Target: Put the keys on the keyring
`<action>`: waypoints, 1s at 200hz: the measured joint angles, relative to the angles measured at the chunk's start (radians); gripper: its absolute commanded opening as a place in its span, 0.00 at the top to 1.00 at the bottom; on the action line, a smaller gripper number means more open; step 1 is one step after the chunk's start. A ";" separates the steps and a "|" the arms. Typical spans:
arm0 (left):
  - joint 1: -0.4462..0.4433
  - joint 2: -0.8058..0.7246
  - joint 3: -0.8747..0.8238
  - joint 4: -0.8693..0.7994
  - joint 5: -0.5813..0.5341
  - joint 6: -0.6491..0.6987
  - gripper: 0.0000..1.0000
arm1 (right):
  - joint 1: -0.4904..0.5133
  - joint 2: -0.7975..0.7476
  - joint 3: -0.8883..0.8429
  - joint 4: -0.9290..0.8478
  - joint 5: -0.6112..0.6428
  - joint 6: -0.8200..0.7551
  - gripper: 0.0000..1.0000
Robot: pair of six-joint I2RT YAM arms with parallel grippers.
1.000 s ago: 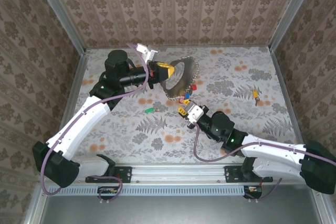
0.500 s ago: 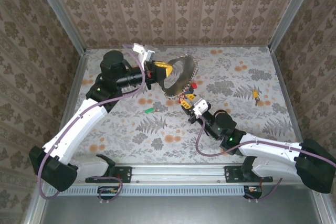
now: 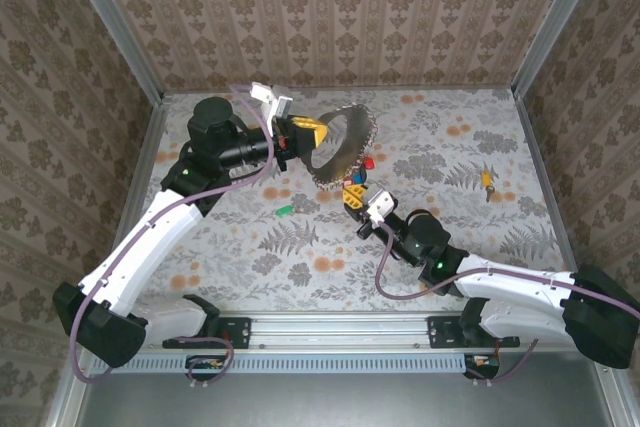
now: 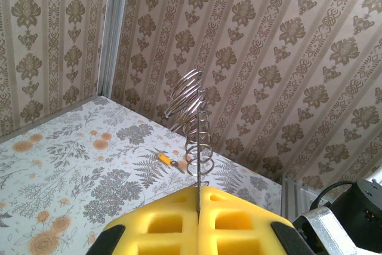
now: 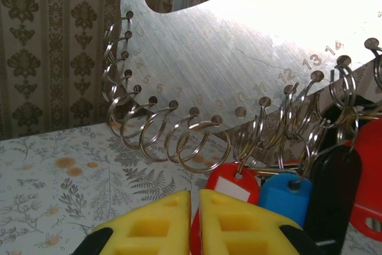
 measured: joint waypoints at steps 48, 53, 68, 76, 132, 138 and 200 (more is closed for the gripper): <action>0.000 0.000 0.000 0.000 0.000 0.000 1.00 | 0.000 0.002 0.014 0.003 -0.011 0.000 0.84; 0.000 0.000 0.000 0.000 0.000 0.000 1.00 | 0.000 0.004 0.017 0.003 -0.010 -0.001 0.84; -0.001 0.000 0.000 0.000 0.000 0.000 1.00 | 0.000 0.013 0.025 0.005 -0.010 -0.003 0.83; -0.002 0.000 0.000 0.000 0.000 0.000 1.00 | 0.000 0.018 0.026 0.006 -0.010 -0.004 0.83; -0.004 0.000 0.000 0.000 -0.001 0.000 1.00 | -0.001 0.050 0.032 0.006 -0.010 -0.005 0.81; -0.006 0.000 0.000 0.000 -0.001 0.000 1.00 | -0.001 0.050 0.032 0.004 -0.010 -0.004 0.81; -0.008 -0.002 0.000 0.000 -0.004 0.000 1.00 | -0.001 0.014 0.026 -0.013 -0.011 -0.003 0.80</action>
